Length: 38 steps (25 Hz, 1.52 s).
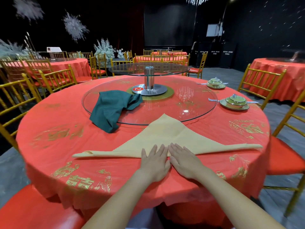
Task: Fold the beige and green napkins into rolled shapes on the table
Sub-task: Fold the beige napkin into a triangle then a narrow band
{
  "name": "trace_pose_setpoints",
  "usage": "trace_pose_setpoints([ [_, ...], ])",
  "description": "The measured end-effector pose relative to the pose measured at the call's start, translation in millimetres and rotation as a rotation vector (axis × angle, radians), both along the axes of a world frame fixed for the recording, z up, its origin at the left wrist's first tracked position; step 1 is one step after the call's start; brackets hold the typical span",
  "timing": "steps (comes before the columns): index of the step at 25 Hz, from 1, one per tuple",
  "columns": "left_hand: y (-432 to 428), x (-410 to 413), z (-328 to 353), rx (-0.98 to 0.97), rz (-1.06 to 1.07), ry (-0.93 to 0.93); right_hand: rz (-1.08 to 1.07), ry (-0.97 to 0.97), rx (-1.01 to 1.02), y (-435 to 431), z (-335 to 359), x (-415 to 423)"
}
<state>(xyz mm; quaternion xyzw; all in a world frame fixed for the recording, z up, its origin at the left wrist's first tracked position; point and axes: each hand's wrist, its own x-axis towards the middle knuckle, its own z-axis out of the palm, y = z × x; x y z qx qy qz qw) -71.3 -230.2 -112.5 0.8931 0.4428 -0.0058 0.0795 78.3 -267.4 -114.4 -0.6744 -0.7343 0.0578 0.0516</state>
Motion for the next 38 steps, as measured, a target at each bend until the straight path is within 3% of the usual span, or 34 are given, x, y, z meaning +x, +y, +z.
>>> trace_pose_setpoints([
  [4,14,-13,1,0.033,-0.056,-0.185,0.0,0.186,0.077,7,7,20],
  [7,26,-27,2,0.122,-0.071,-0.324,0.014,0.071,0.206,5,11,41],
  [10,33,-37,7,0.158,-0.081,-0.309,0.081,-0.043,0.298,6,10,59],
  [14,43,-40,12,0.179,-0.059,-0.272,-0.04,0.083,0.173,6,18,64],
  [18,54,-25,21,0.119,0.108,-0.296,-0.197,0.157,0.142,21,23,60],
  [21,58,-22,15,0.253,0.003,-0.231,-0.216,0.142,0.178,28,17,61],
  [23,47,-13,8,0.197,-0.101,-0.23,-0.212,0.101,0.193,28,12,62],
  [27,20,18,-3,0.144,-0.108,-0.091,-0.13,0.084,0.309,20,4,49],
  [30,15,28,-8,0.17,-0.129,-0.088,-0.05,0.033,0.146,8,-3,25],
  [38,17,27,-6,0.147,-0.14,-0.067,-0.269,-0.043,-0.047,-17,3,91],
])
